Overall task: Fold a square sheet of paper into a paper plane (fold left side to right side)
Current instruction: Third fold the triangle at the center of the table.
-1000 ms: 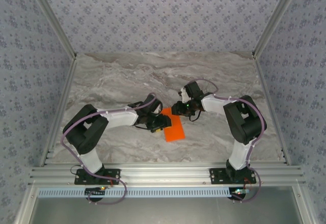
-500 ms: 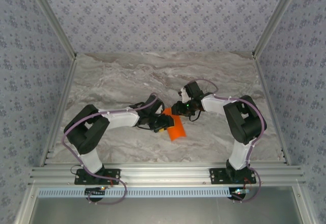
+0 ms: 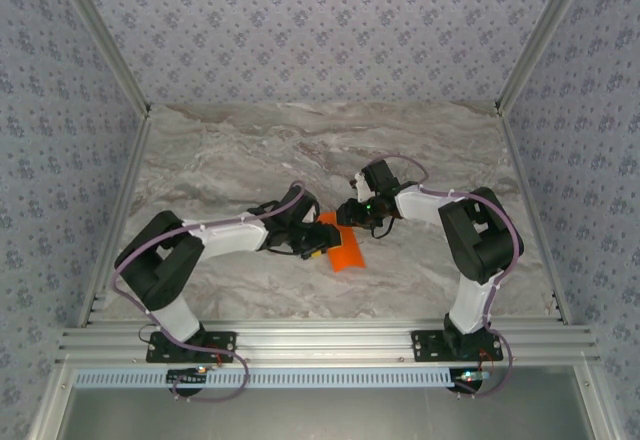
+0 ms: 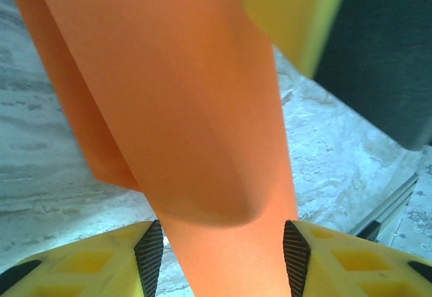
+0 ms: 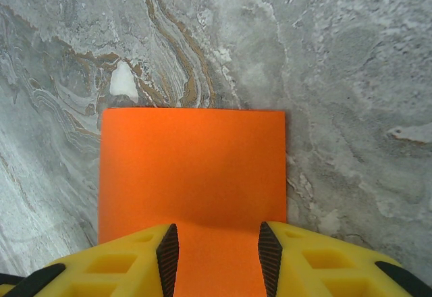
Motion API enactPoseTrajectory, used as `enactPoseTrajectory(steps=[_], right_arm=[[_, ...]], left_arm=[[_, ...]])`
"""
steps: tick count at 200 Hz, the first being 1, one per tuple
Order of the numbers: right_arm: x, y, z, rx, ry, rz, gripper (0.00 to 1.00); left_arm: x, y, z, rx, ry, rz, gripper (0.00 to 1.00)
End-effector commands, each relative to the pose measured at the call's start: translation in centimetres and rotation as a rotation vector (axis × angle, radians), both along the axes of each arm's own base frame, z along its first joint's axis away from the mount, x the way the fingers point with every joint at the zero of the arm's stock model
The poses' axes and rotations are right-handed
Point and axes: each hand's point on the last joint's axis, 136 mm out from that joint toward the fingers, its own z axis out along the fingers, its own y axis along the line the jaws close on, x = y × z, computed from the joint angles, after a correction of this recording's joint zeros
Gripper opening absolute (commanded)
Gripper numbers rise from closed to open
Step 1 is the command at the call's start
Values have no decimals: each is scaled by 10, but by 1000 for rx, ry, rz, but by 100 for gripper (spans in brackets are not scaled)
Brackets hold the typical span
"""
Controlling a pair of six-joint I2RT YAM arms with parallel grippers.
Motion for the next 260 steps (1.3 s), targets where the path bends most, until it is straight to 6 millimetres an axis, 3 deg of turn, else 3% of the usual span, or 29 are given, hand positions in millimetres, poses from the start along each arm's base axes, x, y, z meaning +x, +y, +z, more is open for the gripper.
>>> enactPoseTrajectory(steps=[1,88,169,260], right_arm=[[-11,-10,-19,-49,52,-7,40],[-12,-10,-20,-50,55,-7,41],[-13,-9,-20,-50,56,-5,41],[-12,-6,-18,-40,47,-2,41]], left_arm=[[1,-4,15,-47,-19,12,53],[0,6,14,-24,-19,49,53],[0,2,19,-97,-7,94,54],[0,7,12,-84,8,129,31]])
